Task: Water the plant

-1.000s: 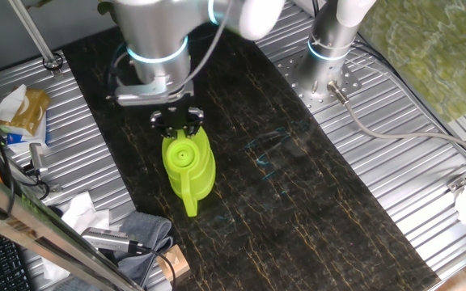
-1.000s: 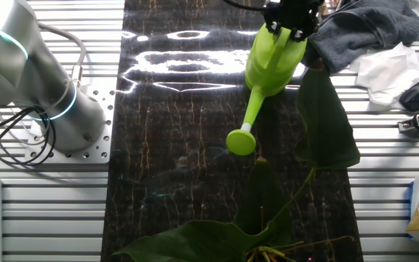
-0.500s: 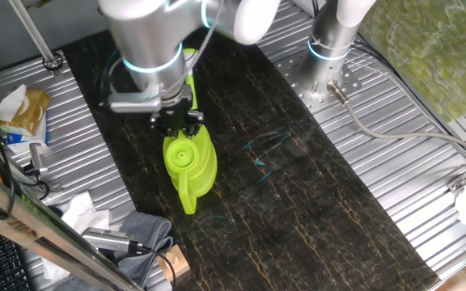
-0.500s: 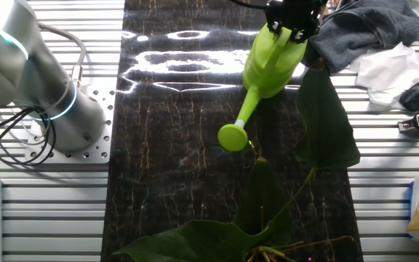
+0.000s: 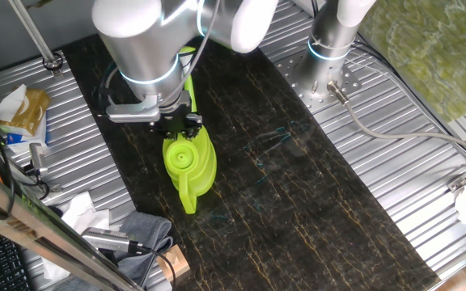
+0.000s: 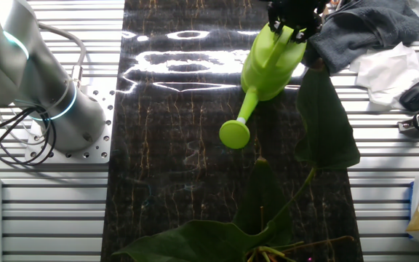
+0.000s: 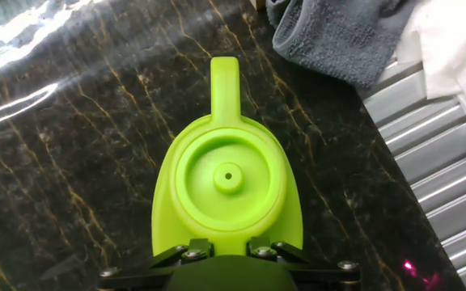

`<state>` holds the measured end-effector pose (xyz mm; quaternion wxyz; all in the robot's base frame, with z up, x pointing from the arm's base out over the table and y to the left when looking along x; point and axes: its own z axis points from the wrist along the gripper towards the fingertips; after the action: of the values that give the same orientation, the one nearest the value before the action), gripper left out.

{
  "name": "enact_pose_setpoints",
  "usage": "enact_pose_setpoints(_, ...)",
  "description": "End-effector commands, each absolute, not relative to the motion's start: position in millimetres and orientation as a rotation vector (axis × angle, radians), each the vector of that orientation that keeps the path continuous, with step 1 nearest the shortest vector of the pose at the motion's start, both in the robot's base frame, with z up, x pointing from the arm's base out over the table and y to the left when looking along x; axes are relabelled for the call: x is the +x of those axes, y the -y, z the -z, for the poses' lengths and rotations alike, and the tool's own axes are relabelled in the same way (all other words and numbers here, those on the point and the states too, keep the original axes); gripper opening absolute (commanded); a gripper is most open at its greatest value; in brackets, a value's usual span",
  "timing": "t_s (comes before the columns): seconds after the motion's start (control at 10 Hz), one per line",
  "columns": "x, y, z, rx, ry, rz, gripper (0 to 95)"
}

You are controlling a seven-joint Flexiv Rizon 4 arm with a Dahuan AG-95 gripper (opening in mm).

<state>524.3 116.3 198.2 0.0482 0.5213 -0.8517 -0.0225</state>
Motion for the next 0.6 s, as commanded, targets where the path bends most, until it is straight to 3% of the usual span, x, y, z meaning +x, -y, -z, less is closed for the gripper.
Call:
enact_pose_setpoints(0.1, 525.4, -116.8, -201.1, 1.606, 2.579, 0.066, 0.0)
enact_pose_setpoints(0.6, 525.4, -116.8, -201.1, 1.654, 2.555, 0.053, 0.0)
